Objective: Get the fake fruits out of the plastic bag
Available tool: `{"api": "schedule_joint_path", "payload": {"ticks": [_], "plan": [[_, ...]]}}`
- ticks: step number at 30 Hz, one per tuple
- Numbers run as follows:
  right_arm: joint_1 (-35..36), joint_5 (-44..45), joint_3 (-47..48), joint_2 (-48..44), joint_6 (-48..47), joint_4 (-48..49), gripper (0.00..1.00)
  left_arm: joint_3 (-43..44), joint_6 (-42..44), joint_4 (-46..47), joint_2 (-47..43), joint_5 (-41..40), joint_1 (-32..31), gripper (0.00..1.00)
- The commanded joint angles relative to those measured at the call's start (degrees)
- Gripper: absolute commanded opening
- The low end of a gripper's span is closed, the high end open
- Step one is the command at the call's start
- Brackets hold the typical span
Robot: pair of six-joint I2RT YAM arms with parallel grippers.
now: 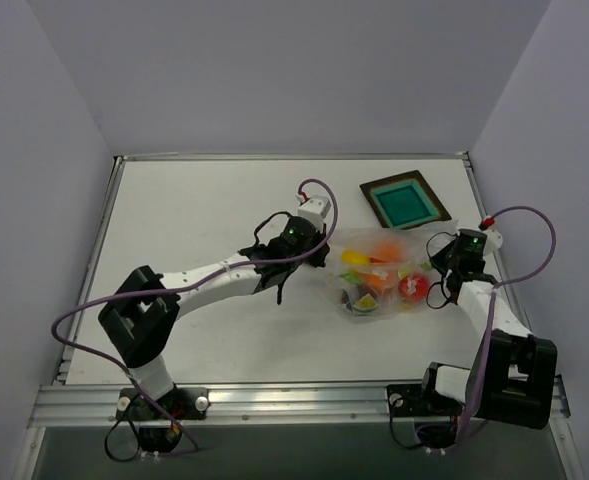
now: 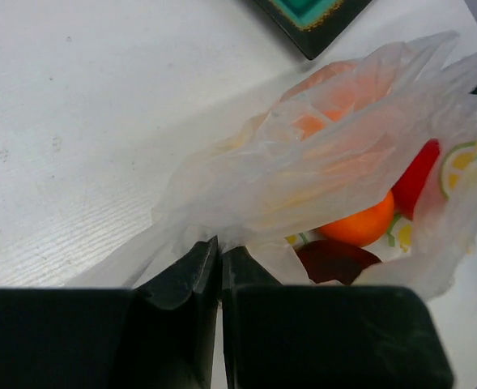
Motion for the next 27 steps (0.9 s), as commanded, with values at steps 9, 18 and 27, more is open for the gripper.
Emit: {"api": "schedule_joint_path", "payload": {"ticks": [9, 18, 27], "plan": [[-4.3, -4.8, -10.0, -16.0, 5.0, -11.4, 0.06, 4.7, -4.4, 4.4, 8.7, -0.4, 0.8, 0.02], [-5.7, -2.8, -5.7, -19.2, 4.3, -12.4, 0.55, 1.9, -6.4, 8.2, 8.7, -0.2, 0.7, 0.02], [2.0, 4.2, -0.4, -32.0, 1.1, -22.1, 0.9, 1.3, -5.3, 7.6, 6.1, -1.7, -2.5, 0.02]]}}
